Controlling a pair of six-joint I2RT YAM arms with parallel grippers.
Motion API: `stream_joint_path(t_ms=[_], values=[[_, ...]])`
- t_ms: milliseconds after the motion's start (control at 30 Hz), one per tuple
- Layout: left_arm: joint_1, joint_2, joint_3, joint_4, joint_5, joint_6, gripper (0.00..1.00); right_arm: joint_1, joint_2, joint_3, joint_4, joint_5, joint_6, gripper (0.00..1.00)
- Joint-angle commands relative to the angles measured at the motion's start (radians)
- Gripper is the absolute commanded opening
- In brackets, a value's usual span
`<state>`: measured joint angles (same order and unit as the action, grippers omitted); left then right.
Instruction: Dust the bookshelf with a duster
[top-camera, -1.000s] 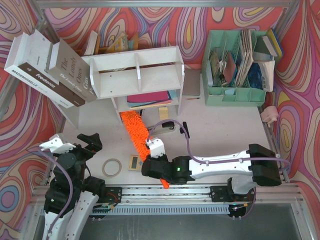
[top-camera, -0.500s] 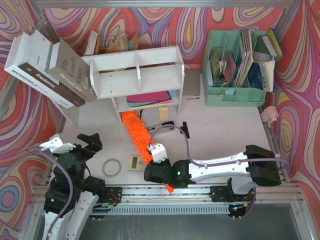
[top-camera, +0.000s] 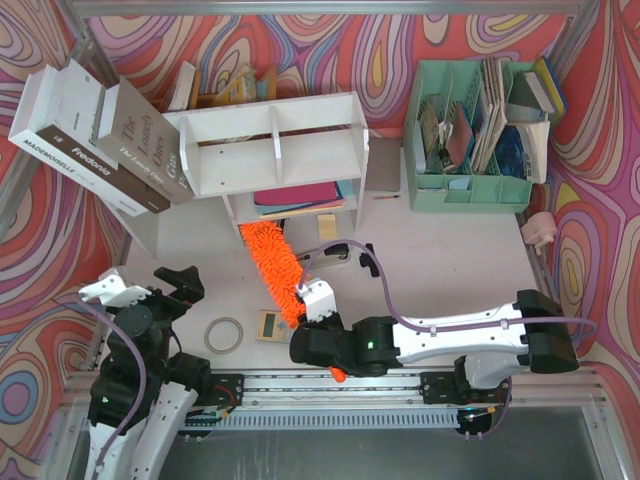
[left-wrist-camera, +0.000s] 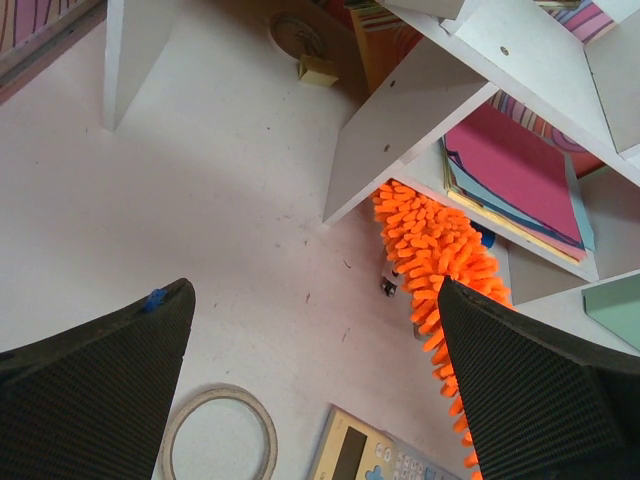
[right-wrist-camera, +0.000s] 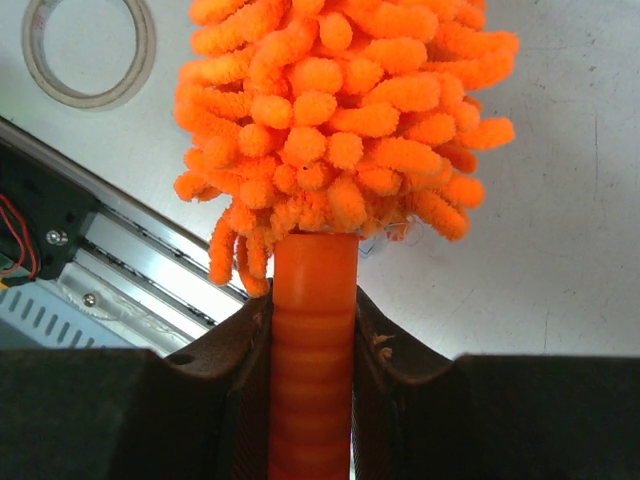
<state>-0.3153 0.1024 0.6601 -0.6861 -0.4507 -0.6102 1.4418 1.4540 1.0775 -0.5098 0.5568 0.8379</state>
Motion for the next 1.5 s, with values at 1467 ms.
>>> stream_joint_path(t_ms=[1467], values=[[0.004,-0.084,0.021,-0.036,-0.154,-0.003,0.98,0.199,-0.291,-0.158,-0.048,-0.062,-0.136,0.0]])
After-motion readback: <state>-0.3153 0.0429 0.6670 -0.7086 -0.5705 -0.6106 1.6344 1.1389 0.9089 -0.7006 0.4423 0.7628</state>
